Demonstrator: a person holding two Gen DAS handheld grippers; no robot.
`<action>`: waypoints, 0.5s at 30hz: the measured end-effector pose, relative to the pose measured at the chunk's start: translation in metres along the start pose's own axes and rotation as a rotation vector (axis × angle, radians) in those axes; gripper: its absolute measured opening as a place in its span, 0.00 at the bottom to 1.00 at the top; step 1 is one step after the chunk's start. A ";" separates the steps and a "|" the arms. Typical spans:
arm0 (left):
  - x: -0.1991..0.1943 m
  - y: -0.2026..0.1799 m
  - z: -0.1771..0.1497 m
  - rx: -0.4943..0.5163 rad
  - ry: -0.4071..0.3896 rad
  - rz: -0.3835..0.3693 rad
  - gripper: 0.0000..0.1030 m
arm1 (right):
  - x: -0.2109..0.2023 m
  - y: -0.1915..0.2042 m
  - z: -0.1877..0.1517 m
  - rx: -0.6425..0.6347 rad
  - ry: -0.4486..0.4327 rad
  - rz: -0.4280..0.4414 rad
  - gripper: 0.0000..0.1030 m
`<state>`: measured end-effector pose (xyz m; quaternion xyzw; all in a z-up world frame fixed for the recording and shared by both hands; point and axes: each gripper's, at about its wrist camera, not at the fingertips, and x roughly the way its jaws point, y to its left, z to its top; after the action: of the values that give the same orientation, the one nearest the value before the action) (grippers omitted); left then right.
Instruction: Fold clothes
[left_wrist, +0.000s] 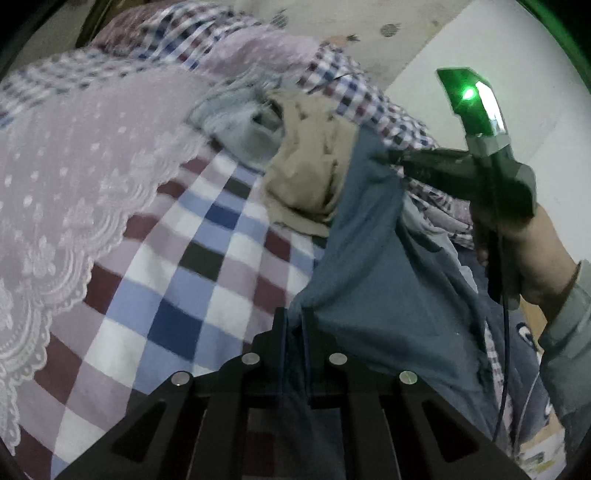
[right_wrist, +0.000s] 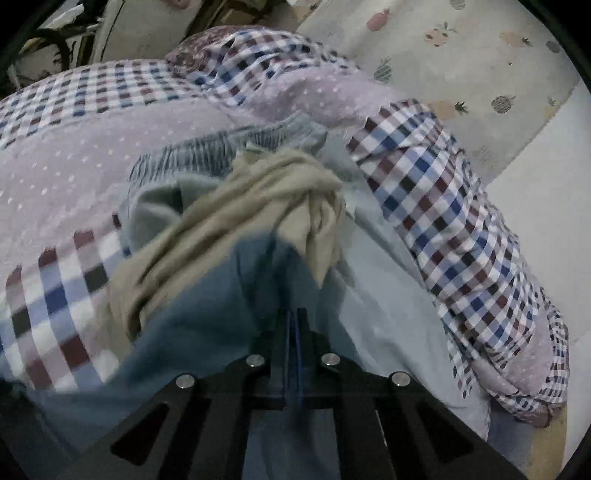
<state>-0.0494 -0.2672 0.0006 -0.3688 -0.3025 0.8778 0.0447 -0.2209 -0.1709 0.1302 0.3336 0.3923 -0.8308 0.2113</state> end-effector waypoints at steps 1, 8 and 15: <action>0.000 -0.001 0.000 0.004 -0.004 0.000 0.06 | 0.002 0.002 0.004 0.000 -0.002 -0.027 0.00; 0.003 0.006 0.003 -0.021 0.022 -0.022 0.07 | 0.005 0.000 0.002 0.004 0.058 -0.122 0.41; -0.004 0.014 0.003 -0.079 0.018 -0.075 0.46 | -0.084 -0.085 -0.064 0.235 -0.062 -0.086 0.76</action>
<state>-0.0461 -0.2815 -0.0032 -0.3667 -0.3500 0.8595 0.0657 -0.1907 -0.0614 0.2041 0.3132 0.2994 -0.8892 0.1467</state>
